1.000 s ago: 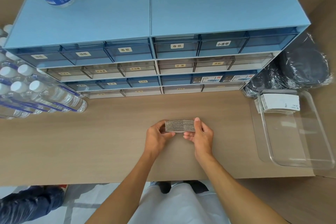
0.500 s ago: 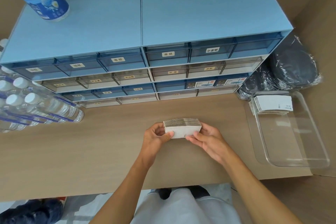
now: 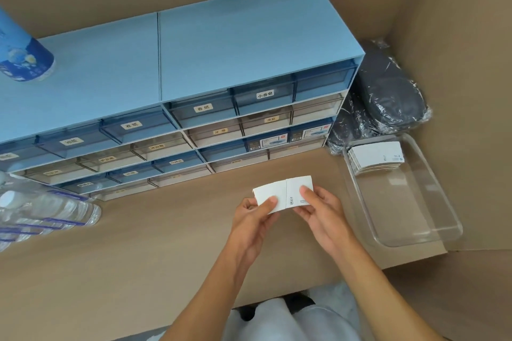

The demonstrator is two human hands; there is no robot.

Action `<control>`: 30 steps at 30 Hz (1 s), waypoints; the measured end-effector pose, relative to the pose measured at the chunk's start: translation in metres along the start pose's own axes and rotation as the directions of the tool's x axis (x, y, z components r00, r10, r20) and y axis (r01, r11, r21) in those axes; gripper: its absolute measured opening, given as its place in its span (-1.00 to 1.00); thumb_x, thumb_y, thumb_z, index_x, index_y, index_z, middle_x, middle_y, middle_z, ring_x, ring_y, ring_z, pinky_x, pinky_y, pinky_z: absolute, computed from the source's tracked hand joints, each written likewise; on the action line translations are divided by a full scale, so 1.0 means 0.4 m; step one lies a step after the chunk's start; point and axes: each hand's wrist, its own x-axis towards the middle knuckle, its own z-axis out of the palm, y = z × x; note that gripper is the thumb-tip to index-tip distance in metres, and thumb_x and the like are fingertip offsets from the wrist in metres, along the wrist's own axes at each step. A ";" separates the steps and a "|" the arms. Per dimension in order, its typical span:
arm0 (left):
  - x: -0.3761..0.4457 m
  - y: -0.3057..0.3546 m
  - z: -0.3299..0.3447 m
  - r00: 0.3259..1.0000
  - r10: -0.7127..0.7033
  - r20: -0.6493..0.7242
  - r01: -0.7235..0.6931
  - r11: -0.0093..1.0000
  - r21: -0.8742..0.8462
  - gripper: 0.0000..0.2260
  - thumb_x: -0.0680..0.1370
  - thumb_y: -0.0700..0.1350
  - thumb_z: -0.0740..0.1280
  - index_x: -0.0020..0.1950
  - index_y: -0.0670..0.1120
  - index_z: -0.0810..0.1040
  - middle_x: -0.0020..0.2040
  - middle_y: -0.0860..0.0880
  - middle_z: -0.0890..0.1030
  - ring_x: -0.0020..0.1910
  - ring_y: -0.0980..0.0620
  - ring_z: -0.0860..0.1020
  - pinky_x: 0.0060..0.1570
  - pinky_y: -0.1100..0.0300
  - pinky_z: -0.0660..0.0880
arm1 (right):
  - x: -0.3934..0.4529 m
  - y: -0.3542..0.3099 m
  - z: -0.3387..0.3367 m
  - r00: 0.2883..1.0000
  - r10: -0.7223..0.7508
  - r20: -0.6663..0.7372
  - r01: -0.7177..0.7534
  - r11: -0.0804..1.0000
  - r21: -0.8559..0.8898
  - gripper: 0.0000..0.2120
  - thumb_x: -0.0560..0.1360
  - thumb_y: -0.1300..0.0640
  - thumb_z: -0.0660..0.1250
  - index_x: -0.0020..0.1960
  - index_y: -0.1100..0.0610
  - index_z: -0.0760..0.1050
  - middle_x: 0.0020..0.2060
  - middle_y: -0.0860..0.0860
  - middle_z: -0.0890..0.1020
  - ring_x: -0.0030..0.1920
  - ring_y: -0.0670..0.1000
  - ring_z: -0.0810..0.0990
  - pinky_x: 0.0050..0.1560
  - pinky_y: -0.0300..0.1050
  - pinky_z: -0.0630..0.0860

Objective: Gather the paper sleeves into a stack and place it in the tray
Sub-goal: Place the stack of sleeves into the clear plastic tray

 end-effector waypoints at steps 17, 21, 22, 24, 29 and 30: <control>-0.006 -0.136 0.405 0.985 -0.156 0.081 0.167 0.973 -0.159 -0.58 0.52 -0.32 0.41 0.37 -0.33 0.47 0.21 -0.33 0.63 -0.07 -0.10 0.66 0.13 0.08 0.55 | -0.072 -0.183 -0.175 0.964 -0.106 -0.244 0.201 0.892 0.406 -0.61 0.44 0.13 0.45 0.24 0.20 0.57 0.08 0.19 0.71 0.04 0.10 0.72 -0.11 -0.13 0.64; -0.017 -0.145 0.394 0.988 -0.145 0.057 0.152 0.974 -0.169 -0.58 0.52 -0.31 0.43 0.37 -0.31 0.48 0.14 -0.27 0.67 -0.09 -0.06 0.67 0.05 0.14 0.59 | -0.085 -0.179 -0.159 0.953 -0.078 -0.293 0.190 0.907 0.375 -0.70 0.47 0.20 0.44 0.19 0.23 0.58 0.03 0.20 0.72 -0.01 0.11 0.73 -0.10 -0.11 0.63; -0.019 -0.144 0.389 0.987 -0.146 0.062 0.155 0.973 -0.172 -0.58 0.51 -0.31 0.43 0.36 -0.30 0.48 0.15 -0.27 0.67 -0.09 -0.06 0.68 0.02 0.16 0.60 | -0.089 -0.174 -0.154 0.947 -0.080 -0.310 0.200 0.904 0.377 -0.71 0.48 0.21 0.43 0.18 0.24 0.59 0.02 0.19 0.73 -0.02 0.10 0.73 -0.09 -0.11 0.61; -0.027 -0.146 0.387 0.984 -0.160 0.084 0.173 0.968 -0.184 -0.58 0.51 -0.31 0.44 0.35 -0.27 0.49 0.19 -0.28 0.66 -0.08 -0.06 0.68 -0.03 0.18 0.61 | -0.101 -0.167 -0.147 0.931 -0.092 -0.354 0.239 0.887 0.396 -0.73 0.48 0.22 0.43 0.16 0.25 0.60 0.01 0.20 0.72 -0.04 0.10 0.73 -0.07 -0.11 0.60; -0.054 -0.164 0.384 0.972 -0.191 0.138 0.221 0.941 -0.258 -0.57 0.50 -0.31 0.43 0.37 -0.26 0.51 0.05 -0.20 0.71 -0.16 -0.01 0.69 -0.17 0.22 0.64 | -0.137 -0.157 -0.115 0.901 -0.067 -0.428 0.275 0.851 0.447 -0.68 0.48 0.21 0.42 0.20 0.31 0.57 0.08 0.28 0.68 -0.03 0.14 0.71 -0.02 -0.05 0.60; -0.059 -0.167 0.383 0.970 -0.194 0.148 0.229 0.933 -0.277 -0.57 0.51 -0.31 0.43 0.37 -0.27 0.50 0.05 -0.20 0.70 -0.15 -0.02 0.69 -0.13 0.21 0.64 | -0.141 -0.156 -0.110 0.898 -0.058 -0.437 0.274 0.849 0.451 -0.66 0.48 0.22 0.42 0.22 0.32 0.55 0.08 0.28 0.68 -0.03 0.14 0.70 -0.02 -0.05 0.60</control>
